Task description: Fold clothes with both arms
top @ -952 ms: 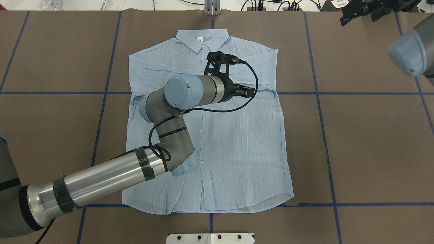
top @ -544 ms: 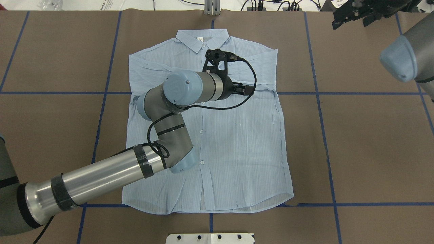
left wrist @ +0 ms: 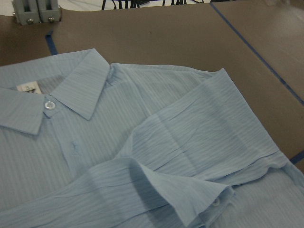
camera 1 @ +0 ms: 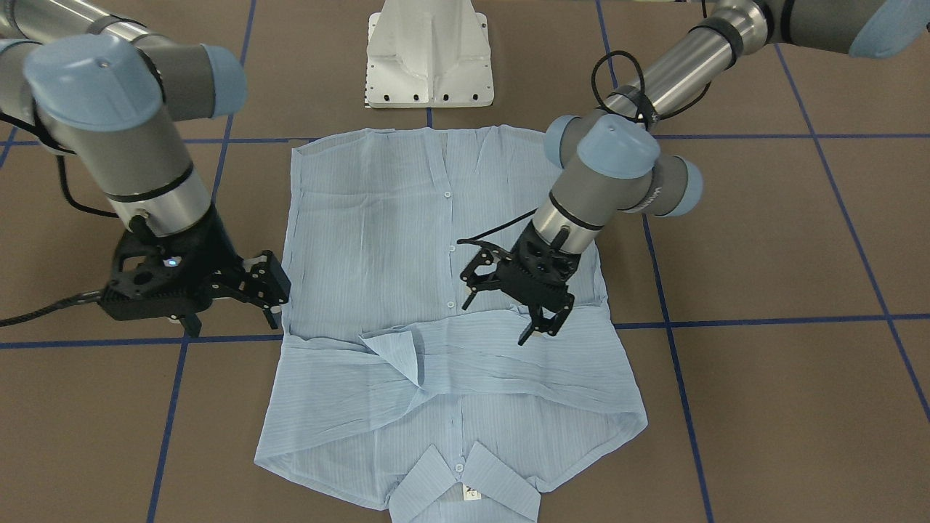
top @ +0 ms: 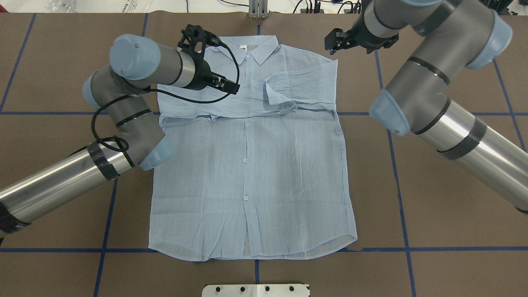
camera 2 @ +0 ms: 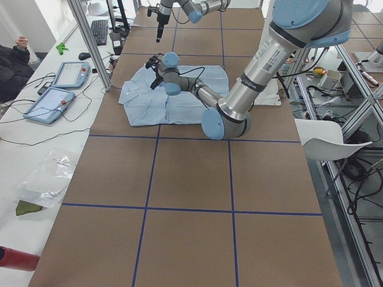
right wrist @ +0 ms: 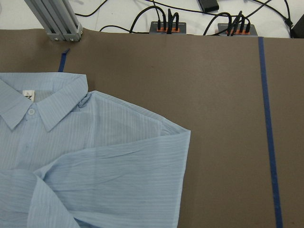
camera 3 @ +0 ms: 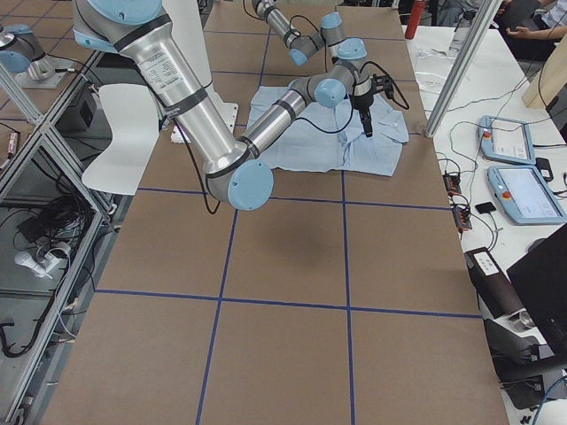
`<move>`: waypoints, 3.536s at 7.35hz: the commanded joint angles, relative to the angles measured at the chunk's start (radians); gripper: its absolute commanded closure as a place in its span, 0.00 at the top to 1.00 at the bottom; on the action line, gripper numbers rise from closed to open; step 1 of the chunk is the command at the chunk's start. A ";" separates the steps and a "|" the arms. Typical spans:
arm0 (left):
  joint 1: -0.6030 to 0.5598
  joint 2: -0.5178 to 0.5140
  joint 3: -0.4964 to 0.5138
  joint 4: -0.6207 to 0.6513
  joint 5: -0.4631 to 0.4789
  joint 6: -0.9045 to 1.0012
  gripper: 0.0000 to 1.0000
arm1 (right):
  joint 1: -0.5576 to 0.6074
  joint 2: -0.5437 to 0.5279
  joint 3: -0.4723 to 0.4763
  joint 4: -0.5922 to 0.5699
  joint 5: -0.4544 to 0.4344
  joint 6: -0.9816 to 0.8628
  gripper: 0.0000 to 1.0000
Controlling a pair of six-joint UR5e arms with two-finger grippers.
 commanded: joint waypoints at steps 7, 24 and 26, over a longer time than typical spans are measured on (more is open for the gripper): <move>-0.179 0.197 -0.101 -0.011 -0.172 0.293 1.00 | -0.308 0.375 -0.575 0.050 -0.476 0.049 1.00; 0.069 0.585 -0.597 -0.005 0.014 -0.407 1.00 | -0.122 -0.482 0.460 0.067 -0.056 0.134 1.00; 0.261 0.665 -0.674 -0.001 0.182 -0.536 1.00 | -0.246 -0.634 0.502 0.252 -0.134 0.283 1.00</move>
